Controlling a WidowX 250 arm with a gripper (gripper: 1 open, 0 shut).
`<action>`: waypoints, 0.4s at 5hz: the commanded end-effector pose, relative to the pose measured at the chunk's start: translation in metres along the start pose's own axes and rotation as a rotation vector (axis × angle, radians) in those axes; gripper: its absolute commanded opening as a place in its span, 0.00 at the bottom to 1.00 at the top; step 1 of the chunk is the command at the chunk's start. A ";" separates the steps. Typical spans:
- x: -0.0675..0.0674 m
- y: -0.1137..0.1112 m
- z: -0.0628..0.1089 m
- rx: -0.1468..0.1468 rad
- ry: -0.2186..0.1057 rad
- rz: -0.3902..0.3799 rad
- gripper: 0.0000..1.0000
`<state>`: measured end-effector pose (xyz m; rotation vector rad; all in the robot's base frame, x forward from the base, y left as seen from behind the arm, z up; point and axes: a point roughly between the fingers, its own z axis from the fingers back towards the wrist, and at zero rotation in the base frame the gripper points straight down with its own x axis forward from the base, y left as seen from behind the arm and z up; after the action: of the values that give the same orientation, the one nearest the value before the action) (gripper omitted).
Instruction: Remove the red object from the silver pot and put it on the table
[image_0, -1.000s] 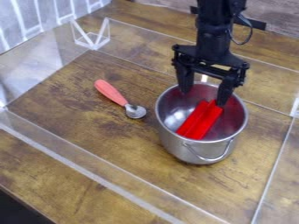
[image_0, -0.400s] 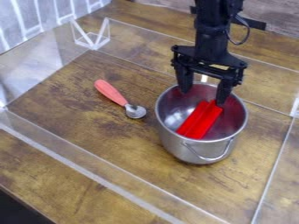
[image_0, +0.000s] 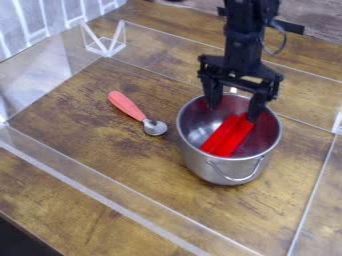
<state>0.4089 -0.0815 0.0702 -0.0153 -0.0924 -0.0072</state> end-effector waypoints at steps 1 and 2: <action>0.006 0.004 0.007 -0.006 -0.022 0.015 1.00; 0.004 0.004 -0.003 -0.007 0.000 0.017 1.00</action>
<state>0.4056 -0.0818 0.0466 -0.0096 -0.0341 -0.0034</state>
